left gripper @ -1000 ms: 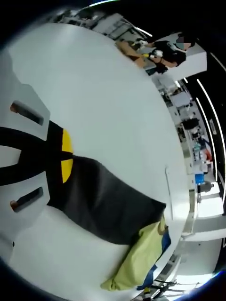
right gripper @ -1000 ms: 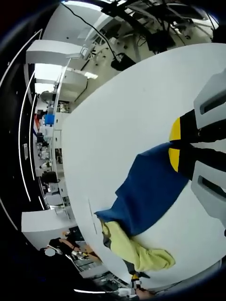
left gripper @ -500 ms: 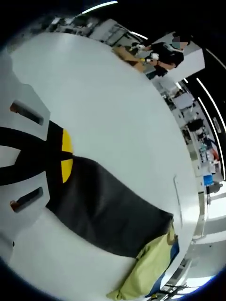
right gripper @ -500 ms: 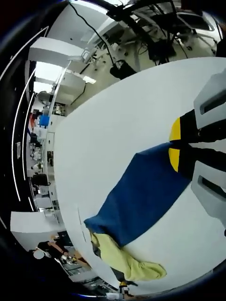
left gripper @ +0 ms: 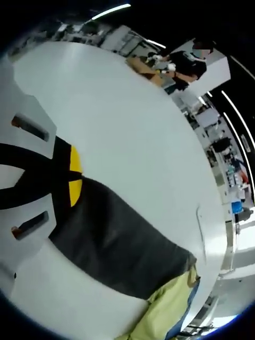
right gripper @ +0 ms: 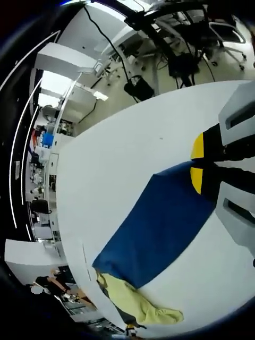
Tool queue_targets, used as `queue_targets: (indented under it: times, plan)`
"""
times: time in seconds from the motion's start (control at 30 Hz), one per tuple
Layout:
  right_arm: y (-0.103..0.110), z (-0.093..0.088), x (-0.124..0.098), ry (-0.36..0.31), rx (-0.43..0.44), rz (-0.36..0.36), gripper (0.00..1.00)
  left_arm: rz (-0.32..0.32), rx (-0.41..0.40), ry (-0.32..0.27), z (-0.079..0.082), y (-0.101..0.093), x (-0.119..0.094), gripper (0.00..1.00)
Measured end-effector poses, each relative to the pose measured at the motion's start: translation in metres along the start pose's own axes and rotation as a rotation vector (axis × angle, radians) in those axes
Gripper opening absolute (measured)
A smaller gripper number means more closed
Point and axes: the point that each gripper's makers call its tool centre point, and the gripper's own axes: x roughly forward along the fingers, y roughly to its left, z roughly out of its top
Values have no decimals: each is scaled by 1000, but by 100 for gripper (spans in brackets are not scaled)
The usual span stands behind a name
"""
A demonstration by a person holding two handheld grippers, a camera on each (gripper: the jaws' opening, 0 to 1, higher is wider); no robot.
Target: Fold the garment on the visible template until the final outline fits inside the template.
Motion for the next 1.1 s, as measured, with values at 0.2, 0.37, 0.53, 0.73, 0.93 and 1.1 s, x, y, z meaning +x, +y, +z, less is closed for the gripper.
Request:
queue_targets:
  times: [0.2, 0.37, 0.53, 0.73, 0.93, 1.1]
  plan:
    - [-4, -2, 4, 6, 5, -6, 0, -5, -69, -8, 0, 4, -1, 0]
    - [-5, -2, 6, -17, 59, 4, 0, -20, -67, -8, -3, 0, -3, 0]
    - [6, 10, 2, -102, 96, 46, 5, -15, -50, -9, -4, 0, -8, 4]
    - [19, 18, -9, -138, 89, 79, 33, -28, -52, -48, 0, -3, -16, 25]
    - [43, 36, -22, -207, 75, 160, 68, -127, -90, -124, 8, -24, -29, 48]
    - [66, 43, -29, -224, 57, 231, 85, -203, -100, -184, 14, -42, -39, 66]
